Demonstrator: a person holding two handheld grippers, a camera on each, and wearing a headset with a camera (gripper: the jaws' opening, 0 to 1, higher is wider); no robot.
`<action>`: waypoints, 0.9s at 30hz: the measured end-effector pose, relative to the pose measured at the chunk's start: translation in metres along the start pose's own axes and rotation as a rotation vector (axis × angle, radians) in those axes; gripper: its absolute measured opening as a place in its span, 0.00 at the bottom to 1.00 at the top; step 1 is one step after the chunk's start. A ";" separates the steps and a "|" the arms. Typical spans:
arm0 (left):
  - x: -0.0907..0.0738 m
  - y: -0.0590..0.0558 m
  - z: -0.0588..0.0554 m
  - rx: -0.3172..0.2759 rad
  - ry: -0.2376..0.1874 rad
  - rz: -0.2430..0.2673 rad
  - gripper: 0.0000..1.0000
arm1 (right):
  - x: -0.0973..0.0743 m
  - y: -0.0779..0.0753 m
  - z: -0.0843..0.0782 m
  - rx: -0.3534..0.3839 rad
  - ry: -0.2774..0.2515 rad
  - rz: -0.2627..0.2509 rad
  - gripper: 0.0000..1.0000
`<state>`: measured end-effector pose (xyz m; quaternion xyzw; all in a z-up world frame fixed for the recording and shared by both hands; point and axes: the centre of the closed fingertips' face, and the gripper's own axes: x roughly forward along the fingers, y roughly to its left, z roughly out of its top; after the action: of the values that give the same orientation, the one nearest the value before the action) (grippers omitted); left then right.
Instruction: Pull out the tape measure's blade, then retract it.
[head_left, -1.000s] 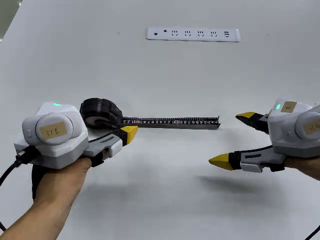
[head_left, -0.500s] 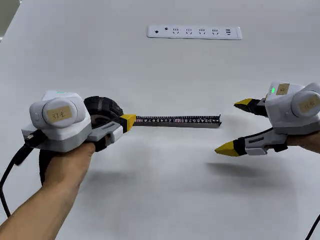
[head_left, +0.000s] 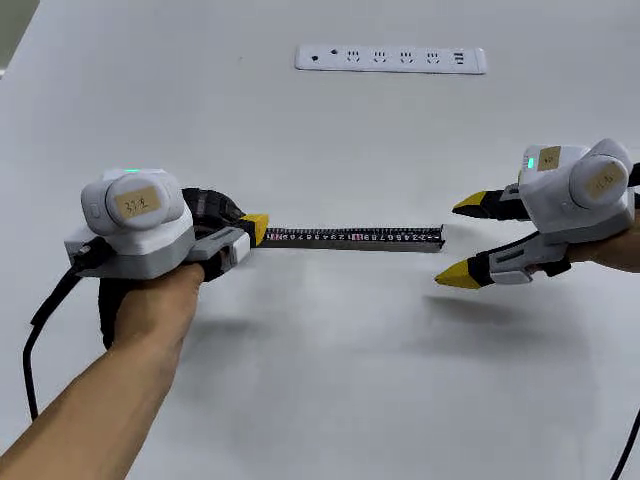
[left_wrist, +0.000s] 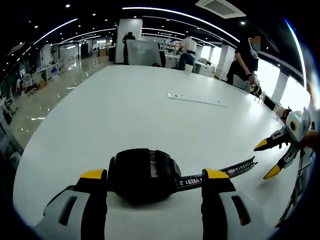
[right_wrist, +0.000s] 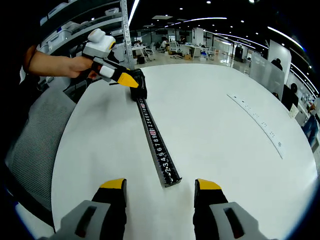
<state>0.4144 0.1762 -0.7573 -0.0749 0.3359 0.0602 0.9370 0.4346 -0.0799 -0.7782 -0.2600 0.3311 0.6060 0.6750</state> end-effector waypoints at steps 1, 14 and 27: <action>0.000 0.000 0.000 -0.002 0.000 0.005 0.73 | 0.000 0.000 0.000 -0.013 0.006 0.005 0.49; 0.012 0.009 -0.001 -0.038 0.020 0.039 0.67 | 0.011 -0.008 -0.005 -0.127 0.092 0.060 0.29; 0.015 0.012 -0.006 -0.019 0.049 0.052 0.63 | 0.018 -0.012 -0.005 -0.179 0.124 0.080 0.13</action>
<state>0.4200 0.1878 -0.7723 -0.0764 0.3598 0.0856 0.9260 0.4468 -0.0734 -0.7960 -0.3427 0.3267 0.6425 0.6025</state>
